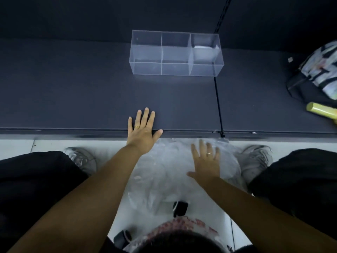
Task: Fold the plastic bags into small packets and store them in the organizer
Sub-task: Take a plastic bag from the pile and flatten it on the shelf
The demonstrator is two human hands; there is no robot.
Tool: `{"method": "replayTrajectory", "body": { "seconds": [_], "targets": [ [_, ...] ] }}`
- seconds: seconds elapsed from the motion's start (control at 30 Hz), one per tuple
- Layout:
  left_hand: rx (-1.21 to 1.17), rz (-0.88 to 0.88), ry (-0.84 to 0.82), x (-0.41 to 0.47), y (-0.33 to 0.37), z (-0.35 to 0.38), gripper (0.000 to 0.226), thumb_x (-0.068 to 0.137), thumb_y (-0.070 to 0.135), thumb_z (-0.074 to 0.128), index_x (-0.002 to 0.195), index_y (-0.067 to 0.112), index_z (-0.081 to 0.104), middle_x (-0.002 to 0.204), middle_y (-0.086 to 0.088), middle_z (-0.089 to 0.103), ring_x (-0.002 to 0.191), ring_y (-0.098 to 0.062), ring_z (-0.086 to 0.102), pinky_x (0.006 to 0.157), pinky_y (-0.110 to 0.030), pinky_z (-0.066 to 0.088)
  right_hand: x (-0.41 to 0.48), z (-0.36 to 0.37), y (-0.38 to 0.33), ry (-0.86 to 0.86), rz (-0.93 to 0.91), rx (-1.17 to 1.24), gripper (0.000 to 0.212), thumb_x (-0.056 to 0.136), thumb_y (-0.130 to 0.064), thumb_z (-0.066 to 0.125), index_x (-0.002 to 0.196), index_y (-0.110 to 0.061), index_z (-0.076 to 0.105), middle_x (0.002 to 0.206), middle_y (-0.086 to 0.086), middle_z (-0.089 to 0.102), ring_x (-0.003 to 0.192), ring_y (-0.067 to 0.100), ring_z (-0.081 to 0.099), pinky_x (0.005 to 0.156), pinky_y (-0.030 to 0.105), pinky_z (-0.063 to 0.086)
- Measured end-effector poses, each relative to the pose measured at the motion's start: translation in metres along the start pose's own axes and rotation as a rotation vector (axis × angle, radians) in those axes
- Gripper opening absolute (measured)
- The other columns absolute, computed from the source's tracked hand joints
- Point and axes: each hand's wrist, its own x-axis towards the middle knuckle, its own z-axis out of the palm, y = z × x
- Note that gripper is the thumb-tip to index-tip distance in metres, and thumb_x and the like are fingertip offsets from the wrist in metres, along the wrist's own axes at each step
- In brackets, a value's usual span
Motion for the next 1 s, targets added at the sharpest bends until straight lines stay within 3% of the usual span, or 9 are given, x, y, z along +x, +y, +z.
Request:
{"method": "replayTrajectory", "body": {
  "seconds": [0.1, 0.3, 0.37, 0.47, 0.6, 0.77, 0.83, 0.93, 1.0],
  "targets": [
    [0.013, -0.005, -0.034, 0.003, -0.001, -0.003, 0.073, 0.094, 0.063, 0.018, 0.150, 0.030, -0.015, 0.158, 0.006, -0.023, 0.144, -0.017, -0.024, 0.112, -0.045, -0.020, -0.003, 0.003, 0.023, -0.089, 0.107, 0.276, 0.096, 0.084, -0.039, 0.069, 0.153, -0.020, 0.004, 0.154, 0.014, 0.023, 0.129, 0.030, 0.043, 0.101, 0.036, 0.040],
    [-0.150, -0.050, -0.173, -0.002, 0.010, -0.038, 0.073, 0.095, 0.061, 0.030, 0.153, 0.029, 0.000, 0.159, 0.007, -0.017, 0.145, -0.016, -0.020, 0.116, -0.045, -0.013, 0.005, -0.075, 0.052, -0.101, -0.032, 1.049, 0.036, 0.076, -0.025, 0.080, 0.106, -0.009, 0.067, 0.095, -0.001, 0.064, 0.085, 0.009, 0.058, 0.064, 0.009, 0.041],
    [-0.485, -0.140, -0.293, -0.008, 0.020, -0.064, 0.074, 0.090, 0.069, 0.031, 0.152, 0.032, 0.015, 0.161, 0.009, -0.005, 0.147, -0.017, -0.009, 0.117, -0.044, -0.004, 0.003, -0.113, 0.062, -0.125, -0.077, 1.215, 0.023, 0.076, -0.034, 0.079, 0.092, -0.018, 0.073, 0.080, -0.013, 0.069, 0.074, -0.002, 0.062, 0.060, 0.003, 0.043],
    [-1.060, -0.077, -0.433, -0.025, 0.041, -0.097, 0.088, 0.067, 0.084, 0.047, 0.143, 0.040, 0.038, 0.150, 0.020, 0.031, 0.141, -0.010, 0.026, 0.107, -0.027, 0.022, 0.001, -0.152, 0.074, -0.127, -0.136, 1.329, 0.015, 0.081, -0.032, 0.075, 0.088, -0.019, 0.076, 0.080, -0.006, 0.074, 0.075, 0.006, 0.067, 0.070, 0.019, 0.054],
    [-0.898, 0.187, -0.509, -0.036, 0.070, -0.106, 0.083, 0.064, 0.053, 0.079, 0.137, 0.029, 0.048, 0.128, 0.017, 0.054, 0.116, -0.001, 0.052, 0.098, -0.021, 0.041, -0.001, -0.170, 0.078, -0.108, -0.143, 1.439, 0.009, 0.085, -0.012, 0.071, 0.091, -0.015, 0.075, 0.079, 0.001, 0.074, 0.067, 0.008, 0.067, 0.064, 0.018, 0.053],
    [-0.599, 0.188, -0.415, -0.040, 0.060, -0.083, 0.016, 0.078, 0.027, 0.079, 0.085, 0.018, 0.067, 0.081, 0.007, 0.064, 0.076, -0.008, 0.059, 0.067, -0.017, 0.046, 0.001, -0.176, 0.097, 0.107, 0.046, 1.713, 0.013, 0.088, -0.007, 0.066, 0.094, -0.016, 0.073, 0.070, -0.005, 0.069, 0.056, 0.004, 0.057, 0.056, 0.017, 0.047],
    [-0.395, 0.182, -0.538, -0.043, 0.047, -0.080, 0.019, 0.078, 0.028, 0.078, 0.088, 0.021, 0.064, 0.092, 0.004, 0.064, 0.086, -0.011, 0.059, 0.071, -0.019, 0.047, 0.001, -0.178, 0.110, 0.177, 0.118, 1.809, 0.013, 0.089, -0.007, 0.063, 0.090, -0.017, 0.071, 0.069, 0.001, 0.063, 0.046, 0.004, 0.048, 0.046, 0.016, 0.042],
    [-0.200, 0.166, -0.867, -0.049, 0.035, -0.088, 0.073, 0.076, 0.041, 0.078, 0.138, 0.020, 0.047, 0.138, 0.005, 0.048, 0.126, -0.014, 0.046, 0.106, -0.026, 0.037, 0.001, -0.179, 0.124, 0.213, 0.144, 1.990, 0.012, 0.092, -0.005, 0.058, 0.094, -0.013, 0.066, 0.060, -0.002, 0.054, 0.038, 0.003, 0.038, 0.038, 0.015, 0.031],
    [-0.405, 0.158, -0.752, -0.050, 0.040, -0.102, 0.093, 0.074, 0.046, 0.076, 0.149, 0.018, 0.028, 0.152, 0.006, 0.033, 0.137, -0.012, 0.033, 0.107, -0.023, 0.029, 0.000, -0.182, 0.126, 0.188, 0.135, 2.137, 0.012, 0.094, -0.004, 0.054, 0.098, -0.011, 0.063, 0.054, -0.004, 0.053, 0.037, 0.003, 0.037, 0.036, 0.016, 0.028]
  ]
}}
